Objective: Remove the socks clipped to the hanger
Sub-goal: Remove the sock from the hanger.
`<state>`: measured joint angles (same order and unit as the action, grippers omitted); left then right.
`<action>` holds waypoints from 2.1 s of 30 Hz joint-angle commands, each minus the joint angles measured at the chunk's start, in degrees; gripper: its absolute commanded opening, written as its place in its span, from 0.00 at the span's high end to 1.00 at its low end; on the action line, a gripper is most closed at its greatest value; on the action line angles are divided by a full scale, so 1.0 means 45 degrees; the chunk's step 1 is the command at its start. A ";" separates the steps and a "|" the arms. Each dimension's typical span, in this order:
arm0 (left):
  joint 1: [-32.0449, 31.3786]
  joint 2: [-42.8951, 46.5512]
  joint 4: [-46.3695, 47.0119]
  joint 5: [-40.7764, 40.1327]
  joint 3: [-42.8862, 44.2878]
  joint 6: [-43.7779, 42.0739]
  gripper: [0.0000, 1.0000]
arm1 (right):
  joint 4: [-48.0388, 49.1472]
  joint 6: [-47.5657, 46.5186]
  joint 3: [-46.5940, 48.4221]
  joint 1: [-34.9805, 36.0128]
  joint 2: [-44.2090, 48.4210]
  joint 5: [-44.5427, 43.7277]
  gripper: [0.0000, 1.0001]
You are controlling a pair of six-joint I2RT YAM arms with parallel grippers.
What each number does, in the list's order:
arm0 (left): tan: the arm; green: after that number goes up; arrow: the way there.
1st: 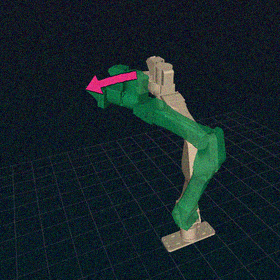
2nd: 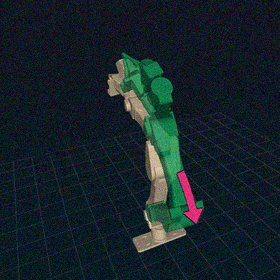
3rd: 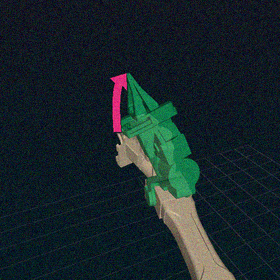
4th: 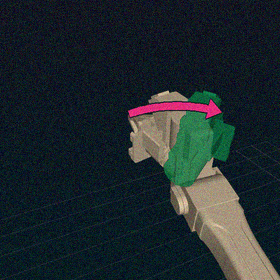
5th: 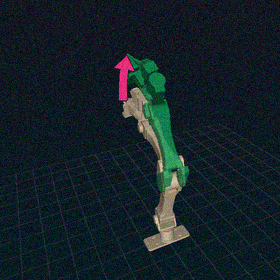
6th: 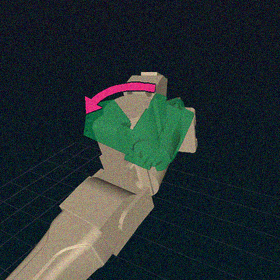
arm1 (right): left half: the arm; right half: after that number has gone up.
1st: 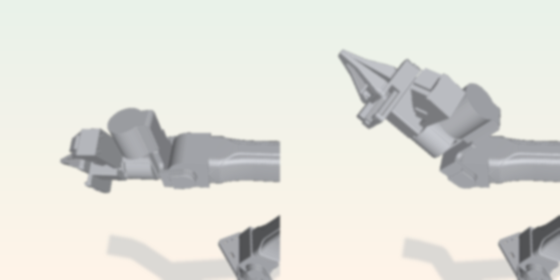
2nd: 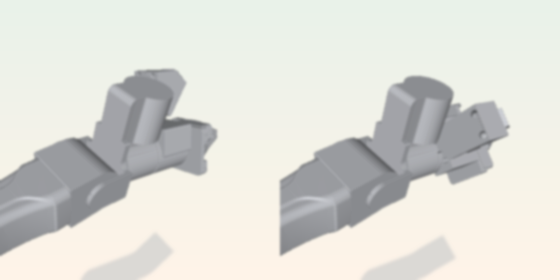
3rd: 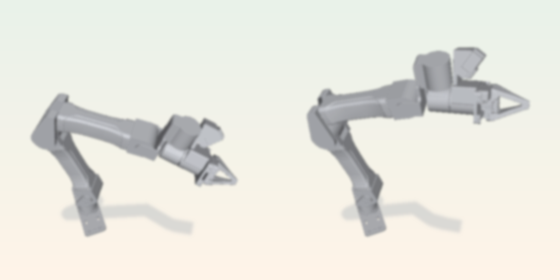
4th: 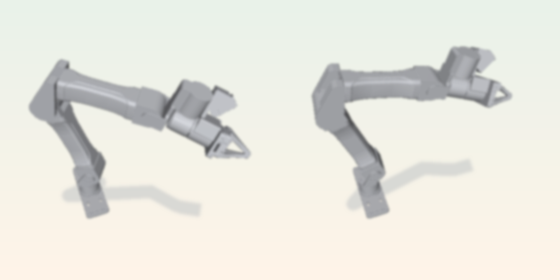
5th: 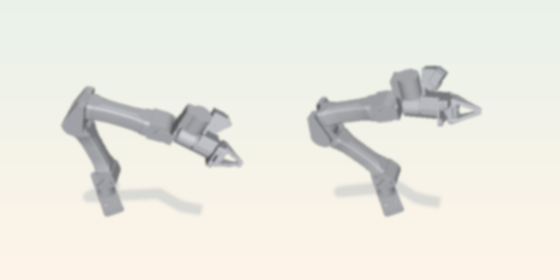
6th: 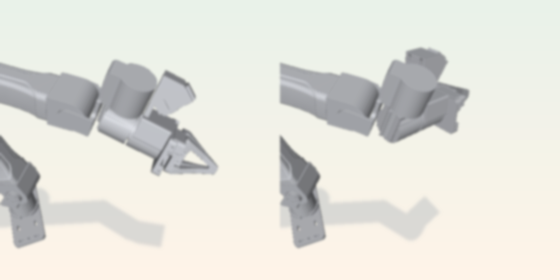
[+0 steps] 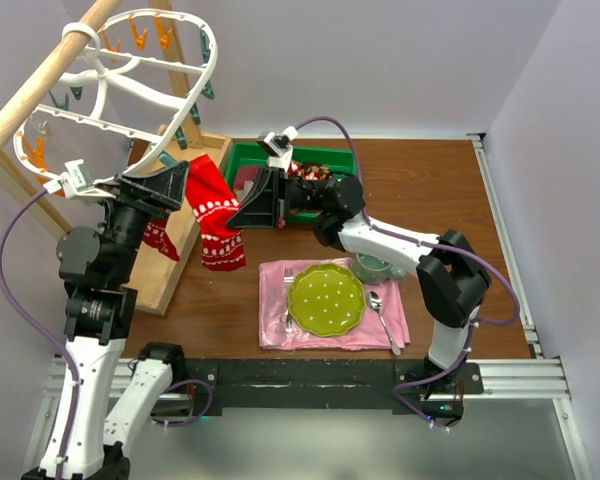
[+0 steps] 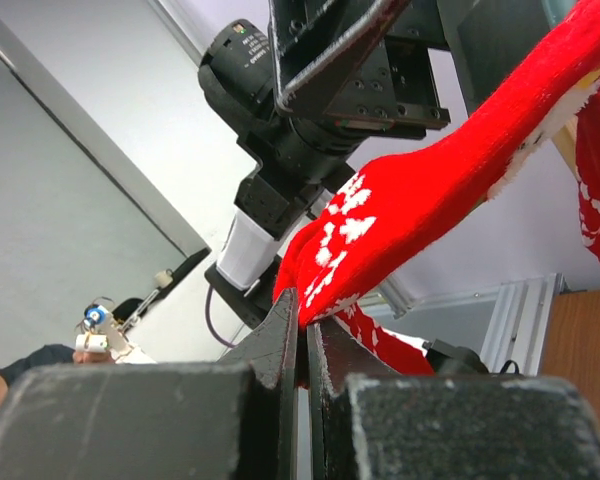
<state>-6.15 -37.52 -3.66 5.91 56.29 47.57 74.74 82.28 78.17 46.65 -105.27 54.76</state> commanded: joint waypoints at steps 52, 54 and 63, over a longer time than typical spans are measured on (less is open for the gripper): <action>-0.0039 0.0642 0.2122 -0.1275 -0.0498 -0.0083 0.96 | -0.1998 -0.2814 0.0344 0.0863 0.1382 -0.0509 1.00; -0.0039 0.0642 0.2045 -0.1275 -0.0440 -0.0103 0.95 | -0.2583 -0.3322 0.0188 0.0863 0.1538 -0.0548 1.00; -0.0039 0.0739 0.0272 -0.0943 0.0399 -0.0395 0.29 | -0.5630 -0.5685 0.0148 0.0863 0.2105 -0.1134 1.00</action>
<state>-6.15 -34.50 0.47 0.84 54.15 47.40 54.96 62.83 78.28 50.26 -99.70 51.81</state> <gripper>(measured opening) 0.658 0.019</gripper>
